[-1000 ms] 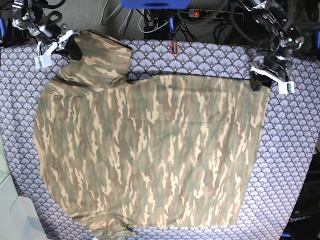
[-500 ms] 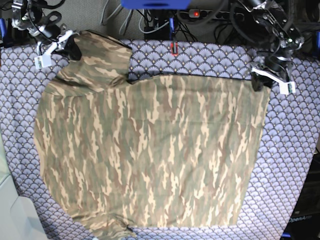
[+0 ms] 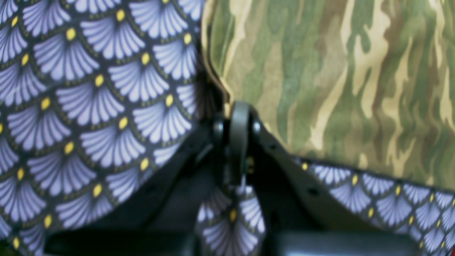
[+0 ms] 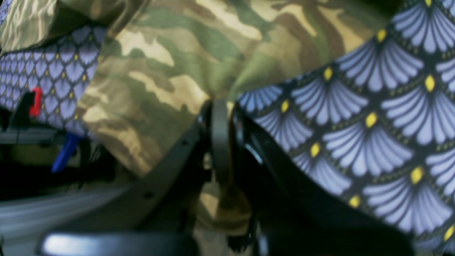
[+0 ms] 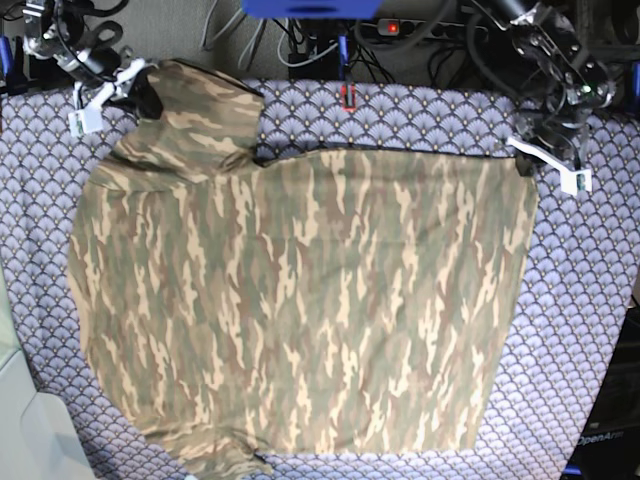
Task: Fold the T-shirt properly
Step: 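Lift the shoulder edge with both grippers and pull it over the shirt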
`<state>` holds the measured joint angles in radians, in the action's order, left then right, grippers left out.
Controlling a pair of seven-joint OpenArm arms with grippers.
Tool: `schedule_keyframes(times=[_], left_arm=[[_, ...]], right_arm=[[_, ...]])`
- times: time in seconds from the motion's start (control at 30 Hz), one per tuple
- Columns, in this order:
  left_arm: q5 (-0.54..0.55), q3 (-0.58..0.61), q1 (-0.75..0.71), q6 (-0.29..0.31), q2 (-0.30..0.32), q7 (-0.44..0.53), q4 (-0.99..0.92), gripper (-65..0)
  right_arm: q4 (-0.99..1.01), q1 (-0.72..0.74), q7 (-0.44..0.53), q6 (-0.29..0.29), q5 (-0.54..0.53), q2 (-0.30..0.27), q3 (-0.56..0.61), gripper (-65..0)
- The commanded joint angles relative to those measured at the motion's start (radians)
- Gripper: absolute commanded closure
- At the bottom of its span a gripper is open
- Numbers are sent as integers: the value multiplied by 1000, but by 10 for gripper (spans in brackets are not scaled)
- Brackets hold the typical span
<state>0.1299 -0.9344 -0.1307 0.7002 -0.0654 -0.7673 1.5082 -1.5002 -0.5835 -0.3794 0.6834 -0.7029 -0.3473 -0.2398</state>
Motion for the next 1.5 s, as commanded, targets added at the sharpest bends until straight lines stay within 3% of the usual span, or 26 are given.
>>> schedule_keyframes(times=[0.0, 0.13, 0.73, 0.9, 1.23, 1.3, 1.47], left_arm=[[-11, -1, -8, -2, 8, -8, 27, 0], [-9, -1, -42, -2, 8, -8, 70, 0], [-2, -2, -185, -2, 0, -8, 251, 0], [-2, -2, -206, -2, 0, -8, 259, 0], [-11, -2, -148, -2, 0, -10, 245, 0], [-11, -2, -126, -2, 2, -47, 245, 0], [-11, -2, -39, -2, 8, -163, 246, 0]], right_arm=[[-12, -11, -3, 15, 6, -12, -7, 0], [-12, -26, 1, 15, 6, -12, -8, 0], [-121, -240, 279, 15, 2, -12, -11, 0], [-122, -290, 349, 15, -1, -5, -63, 0], [-251, -283, 342, 15, -1, -11, -112, 0], [-282, -260, 333, 15, 2, -9, -111, 0], [-291, -129, 148, 15, 4, -9, -111, 0]])
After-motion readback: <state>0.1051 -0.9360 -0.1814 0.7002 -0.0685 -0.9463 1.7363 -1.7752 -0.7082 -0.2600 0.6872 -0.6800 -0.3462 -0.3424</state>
